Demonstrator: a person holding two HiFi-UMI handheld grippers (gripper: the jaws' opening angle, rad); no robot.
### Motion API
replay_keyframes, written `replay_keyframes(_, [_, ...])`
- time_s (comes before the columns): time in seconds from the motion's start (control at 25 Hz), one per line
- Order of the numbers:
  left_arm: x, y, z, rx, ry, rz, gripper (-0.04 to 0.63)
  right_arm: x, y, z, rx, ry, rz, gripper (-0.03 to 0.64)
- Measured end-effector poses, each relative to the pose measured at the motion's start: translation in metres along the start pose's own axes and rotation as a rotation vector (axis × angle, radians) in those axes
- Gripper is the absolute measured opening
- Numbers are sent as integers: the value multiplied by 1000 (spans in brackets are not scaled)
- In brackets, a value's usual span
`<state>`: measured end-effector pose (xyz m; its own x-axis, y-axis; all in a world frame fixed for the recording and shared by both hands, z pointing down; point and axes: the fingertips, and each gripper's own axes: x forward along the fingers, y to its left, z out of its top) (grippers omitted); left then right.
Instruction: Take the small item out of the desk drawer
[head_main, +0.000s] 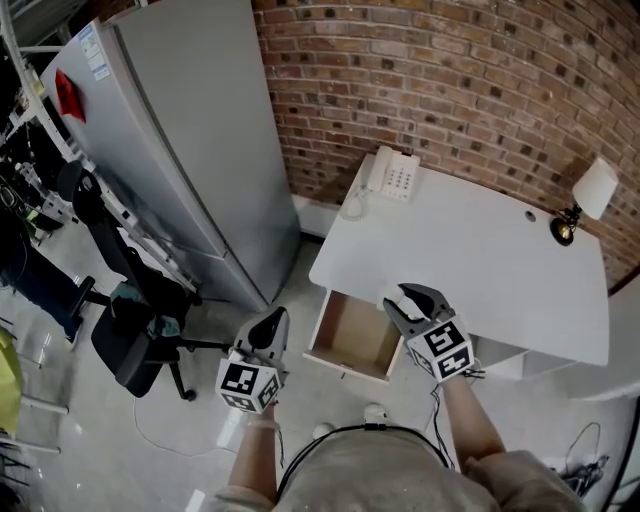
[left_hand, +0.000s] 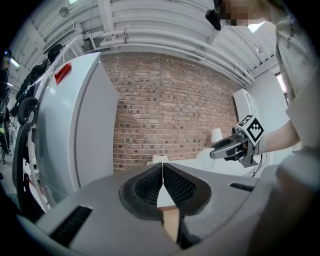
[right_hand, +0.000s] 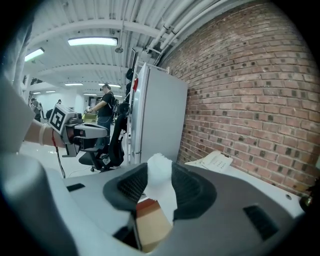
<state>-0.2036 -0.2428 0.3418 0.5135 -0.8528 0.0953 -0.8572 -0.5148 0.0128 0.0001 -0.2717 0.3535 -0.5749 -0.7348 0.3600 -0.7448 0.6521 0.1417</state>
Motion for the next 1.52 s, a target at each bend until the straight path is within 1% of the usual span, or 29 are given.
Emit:
replay_keyframes(0.44, [-11, 12, 11, -10, -35, 34, 8, -12, -8, 24, -18, -68, -41, 156])
replay_keyframes(0.76, [-17, 17, 16, -11, -53, 46, 8, -17, -7, 34, -20, -109, -59, 156])
replay_keyframes(1.24, [-23, 15, 16, -14, -66, 55, 8, -23, -8, 35, -32, -118, -81, 156])
replay_keyframes(1.52, [-28, 17, 16, -18, -74, 72, 8, -24, -8, 34, -21, -127, -86, 156])
